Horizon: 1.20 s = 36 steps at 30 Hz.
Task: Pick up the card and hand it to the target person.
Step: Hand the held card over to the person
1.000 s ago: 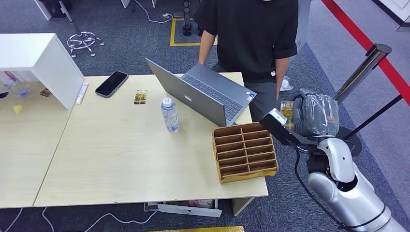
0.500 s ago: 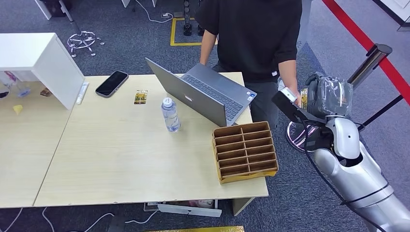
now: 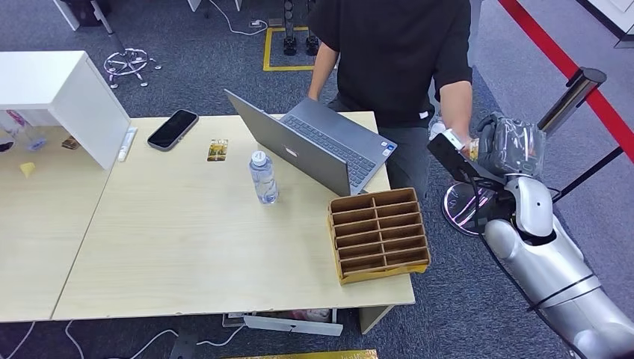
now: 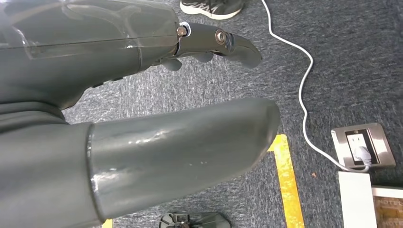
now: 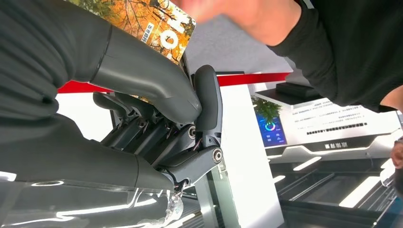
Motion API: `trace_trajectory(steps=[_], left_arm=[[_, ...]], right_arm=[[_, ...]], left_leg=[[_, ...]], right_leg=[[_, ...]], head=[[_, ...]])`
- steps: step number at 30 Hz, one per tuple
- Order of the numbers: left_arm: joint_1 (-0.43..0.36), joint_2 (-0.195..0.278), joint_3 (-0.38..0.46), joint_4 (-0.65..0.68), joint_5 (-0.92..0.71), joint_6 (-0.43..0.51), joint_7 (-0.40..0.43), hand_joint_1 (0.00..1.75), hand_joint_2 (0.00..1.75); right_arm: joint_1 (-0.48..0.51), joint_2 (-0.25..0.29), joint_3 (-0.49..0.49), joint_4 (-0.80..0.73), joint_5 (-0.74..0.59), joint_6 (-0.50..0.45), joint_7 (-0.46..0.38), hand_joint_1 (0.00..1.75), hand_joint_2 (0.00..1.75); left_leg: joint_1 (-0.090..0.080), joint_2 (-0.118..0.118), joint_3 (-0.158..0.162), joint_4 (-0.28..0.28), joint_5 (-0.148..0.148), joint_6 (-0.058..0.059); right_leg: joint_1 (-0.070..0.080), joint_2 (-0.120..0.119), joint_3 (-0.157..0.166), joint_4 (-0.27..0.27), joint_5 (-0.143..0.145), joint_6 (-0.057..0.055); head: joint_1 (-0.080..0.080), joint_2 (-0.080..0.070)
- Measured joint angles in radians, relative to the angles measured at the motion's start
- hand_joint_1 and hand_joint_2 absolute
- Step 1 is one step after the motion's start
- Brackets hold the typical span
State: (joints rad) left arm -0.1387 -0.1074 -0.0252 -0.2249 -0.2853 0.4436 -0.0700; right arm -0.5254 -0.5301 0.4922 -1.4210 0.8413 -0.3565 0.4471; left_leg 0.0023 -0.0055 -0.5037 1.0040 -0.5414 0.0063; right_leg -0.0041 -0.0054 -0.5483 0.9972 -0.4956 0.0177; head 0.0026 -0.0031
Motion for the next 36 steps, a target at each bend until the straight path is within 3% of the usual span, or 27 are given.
trace_trajectory(steps=[9, 10, 11, 14, 15, 18, 27, 32, 36], left_arm=[[-0.001, 0.001, -0.009, 0.000, 0.000, -0.007, 0.005, 0.00, 0.00], [-0.001, 0.001, -0.010, 0.000, 0.000, -0.008, 0.006, 0.00, 0.00], [-0.001, 0.001, -0.011, 0.000, 0.000, -0.008, 0.007, 0.00, 0.00], [-0.001, 0.001, -0.017, 0.000, 0.000, -0.010, 0.008, 0.00, 0.00], [-0.001, 0.001, -0.020, 0.000, 0.001, -0.010, 0.008, 0.00, 0.00], [-0.001, 0.001, -0.026, 0.000, 0.001, -0.010, 0.011, 0.00, 0.00], [-0.001, 0.003, -0.033, 0.000, 0.001, -0.011, 0.017, 0.00, 0.00], [-0.001, 0.004, -0.034, 0.000, 0.015, -0.009, 0.015, 0.00, 0.00], [0.007, 0.006, -0.034, 0.000, 0.039, -0.002, 0.007, 0.00, 0.00]], right_arm=[[-0.015, 0.009, 0.014, 0.045, 0.011, 0.003, 0.007, 1.66, 1.75], [-0.016, 0.010, 0.017, 0.052, 0.013, 0.005, 0.010, 1.59, 1.75], [-0.016, 0.010, 0.020, 0.059, 0.016, 0.008, 0.013, 1.30, 1.75], [-0.017, 0.012, 0.027, 0.080, 0.019, 0.013, 0.016, 0.13, 1.75], [-0.017, 0.014, 0.029, 0.087, 0.019, 0.014, 0.017, 0.00, 1.31], [-0.016, 0.017, 0.036, 0.103, 0.017, 0.016, 0.018, 0.00, 0.00], [-0.013, 0.019, 0.047, 0.139, -0.011, -0.048, 0.029, 0.00, 0.00], [0.030, 0.017, 0.024, 0.136, 0.015, -0.173, 0.062, 0.00, 0.00], [0.140, 0.009, -0.037, 0.090, 0.030, -0.313, 0.101, 0.00, 0.00]], left_leg=[[0.000, 0.000, 0.000, 0.000, 0.000, 0.000], [0.000, 0.000, 0.000, 0.000, 0.000, 0.000], [0.000, 0.000, 0.000, 0.000, 0.000, 0.000], [0.000, 0.000, 0.000, 0.000, 0.000, 0.000], [0.000, 0.000, 0.000, 0.000, 0.000, 0.000], [0.000, 0.000, 0.000, 0.000, 0.000, 0.000], [0.000, 0.000, 0.000, 0.000, 0.000, 0.000], [0.000, 0.000, 0.001, 0.001, 0.000, 0.000], [0.000, -0.002, 0.000, 0.001, 0.000, 0.000]], right_leg=[[0.000, 0.000, 0.000, 0.000, 0.000, 0.000], [0.000, 0.000, 0.000, 0.000, 0.000, 0.000], [0.000, 0.000, 0.000, 0.000, 0.000, 0.000], [0.000, 0.000, 0.000, 0.000, 0.000, 0.000], [0.000, 0.000, 0.000, 0.000, 0.000, 0.000], [0.000, 0.000, 0.000, 0.000, 0.000, 0.000], [0.000, 0.000, 0.000, 0.000, 0.000, 0.000], [0.000, 0.000, 0.000, 0.000, 0.000, 0.000], [0.000, -0.002, 0.000, 0.000, 0.000, 0.000]], head=[[0.000, 0.000], [0.000, 0.000], [0.000, 0.000], [0.000, 0.000], [0.000, 0.000], [0.000, 0.000], [0.000, 0.000], [0.000, 0.000], [0.000, 0.000]])
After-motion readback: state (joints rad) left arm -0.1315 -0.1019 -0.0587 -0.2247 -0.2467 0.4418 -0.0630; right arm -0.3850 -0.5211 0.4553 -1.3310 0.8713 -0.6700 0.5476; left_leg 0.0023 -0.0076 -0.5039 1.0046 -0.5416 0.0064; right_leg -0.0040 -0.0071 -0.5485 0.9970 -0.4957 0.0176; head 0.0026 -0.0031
